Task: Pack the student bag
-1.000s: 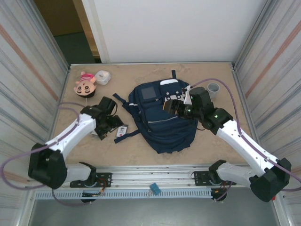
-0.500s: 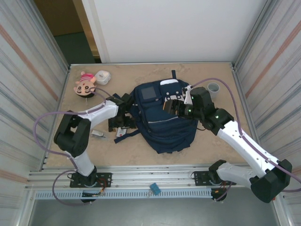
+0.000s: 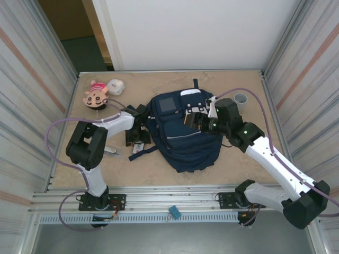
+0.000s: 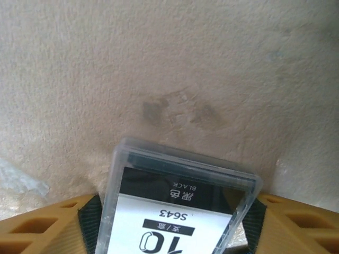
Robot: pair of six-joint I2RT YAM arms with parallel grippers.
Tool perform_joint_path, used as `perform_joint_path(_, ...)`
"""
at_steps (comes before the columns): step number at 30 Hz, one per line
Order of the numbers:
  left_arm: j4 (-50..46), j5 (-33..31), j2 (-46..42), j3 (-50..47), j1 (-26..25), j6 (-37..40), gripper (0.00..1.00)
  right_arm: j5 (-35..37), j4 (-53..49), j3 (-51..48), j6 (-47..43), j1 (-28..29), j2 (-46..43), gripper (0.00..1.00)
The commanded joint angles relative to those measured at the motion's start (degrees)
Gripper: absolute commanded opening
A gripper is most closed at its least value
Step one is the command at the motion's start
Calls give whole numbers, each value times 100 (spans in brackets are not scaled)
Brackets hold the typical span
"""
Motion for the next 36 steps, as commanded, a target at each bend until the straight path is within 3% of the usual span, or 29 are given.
perform_joint_path(1, 221, -181, 125, -67, 199, -94, 66, 11, -91, 69, -186, 54, -155, 70)
perform_joint_path(6, 268, -203, -54, -230, 277, -251, 55, 18, -96, 68, -178, 56, -150, 70)
perform_joint_path(14, 110, -214, -1042, -399, 285, -768, 49, -57, 98, -27, -147, 65, -175, 70)
perform_joint_path(20, 142, 199, -2294, -537, 275, -1740, 49, -131, 762, -319, -151, 223, -146, 70)
perform_joint_path(27, 1385, 1202, -3744, -1317, 252, -3444, 49, -321, 1720, -586, -184, 930, 484, 69)
perform_joint_path(36, 2288, 1607, -4425, -1978, 224, -4658, 50, -161, 2252, -569, -243, 1487, 1228, 67)
